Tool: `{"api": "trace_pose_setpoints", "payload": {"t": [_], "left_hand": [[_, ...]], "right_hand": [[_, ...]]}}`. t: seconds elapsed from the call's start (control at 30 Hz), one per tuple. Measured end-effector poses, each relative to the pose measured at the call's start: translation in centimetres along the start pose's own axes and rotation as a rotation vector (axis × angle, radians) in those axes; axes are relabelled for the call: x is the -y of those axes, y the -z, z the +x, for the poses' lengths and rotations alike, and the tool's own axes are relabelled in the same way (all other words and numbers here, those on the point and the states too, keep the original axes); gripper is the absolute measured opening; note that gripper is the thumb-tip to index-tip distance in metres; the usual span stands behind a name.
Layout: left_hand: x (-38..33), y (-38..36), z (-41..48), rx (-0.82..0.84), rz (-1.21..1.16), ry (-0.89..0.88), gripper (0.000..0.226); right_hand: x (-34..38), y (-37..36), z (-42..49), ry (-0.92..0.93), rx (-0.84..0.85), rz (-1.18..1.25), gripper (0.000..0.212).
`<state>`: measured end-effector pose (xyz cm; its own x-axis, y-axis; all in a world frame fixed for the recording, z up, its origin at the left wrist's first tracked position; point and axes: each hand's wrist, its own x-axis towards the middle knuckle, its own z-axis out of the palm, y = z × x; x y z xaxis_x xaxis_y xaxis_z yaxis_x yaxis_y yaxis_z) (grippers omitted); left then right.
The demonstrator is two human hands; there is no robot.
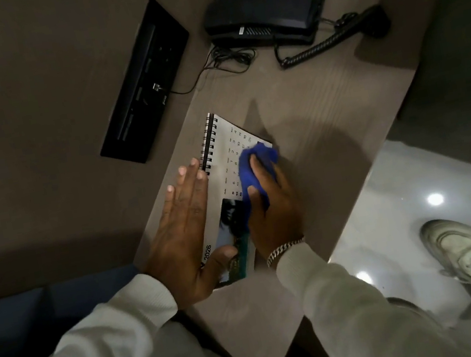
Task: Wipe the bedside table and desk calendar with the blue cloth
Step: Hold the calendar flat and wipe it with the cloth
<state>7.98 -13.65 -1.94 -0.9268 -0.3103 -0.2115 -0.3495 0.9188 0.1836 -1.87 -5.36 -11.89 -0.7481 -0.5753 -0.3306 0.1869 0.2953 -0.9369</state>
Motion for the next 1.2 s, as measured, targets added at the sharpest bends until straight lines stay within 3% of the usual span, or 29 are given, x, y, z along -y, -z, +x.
{"api": "trace_pose_setpoints", "payload": {"t": [0.27,0.43,0.6,0.7,0.8,0.9,1.07,1.2], "left_hand": [[-0.3,0.1,-0.1,-0.013,0.046,0.009,0.094],[-0.1,-0.1,-0.2,-0.019,0.054,0.014,0.093],[0.1,-0.3,-0.2,-0.032,0.069,-0.008,0.09],[0.0,-0.3,-0.3,-0.035,0.083,-0.007,0.09],[-0.2,-0.3,-0.4,-0.063,0.112,-0.014,0.088],[-0.2,-0.1,-0.5,-0.066,0.172,-0.023,0.087],[-0.5,0.6,-0.5,0.0,0.251,-0.007,0.086],[-1.1,1.5,-0.4,0.044,0.261,0.036,0.085]], "right_hand": [[-0.7,1.3,-2.4,-0.044,0.161,-0.045,0.045],[0.6,1.6,-0.7,0.033,0.078,-0.087,0.041],[2.4,1.1,2.0,0.144,-0.113,-0.04,0.04],[2.4,0.5,0.9,0.115,-0.128,-0.066,0.04],[1.0,0.4,-1.4,-0.001,0.041,-0.117,0.043],[-0.3,1.2,-3.3,-0.002,0.192,-0.152,0.045],[0.1,5.0,-3.2,-0.106,0.62,-0.354,0.048],[3.3,9.1,-0.5,0.044,0.747,-0.565,0.049]]}}
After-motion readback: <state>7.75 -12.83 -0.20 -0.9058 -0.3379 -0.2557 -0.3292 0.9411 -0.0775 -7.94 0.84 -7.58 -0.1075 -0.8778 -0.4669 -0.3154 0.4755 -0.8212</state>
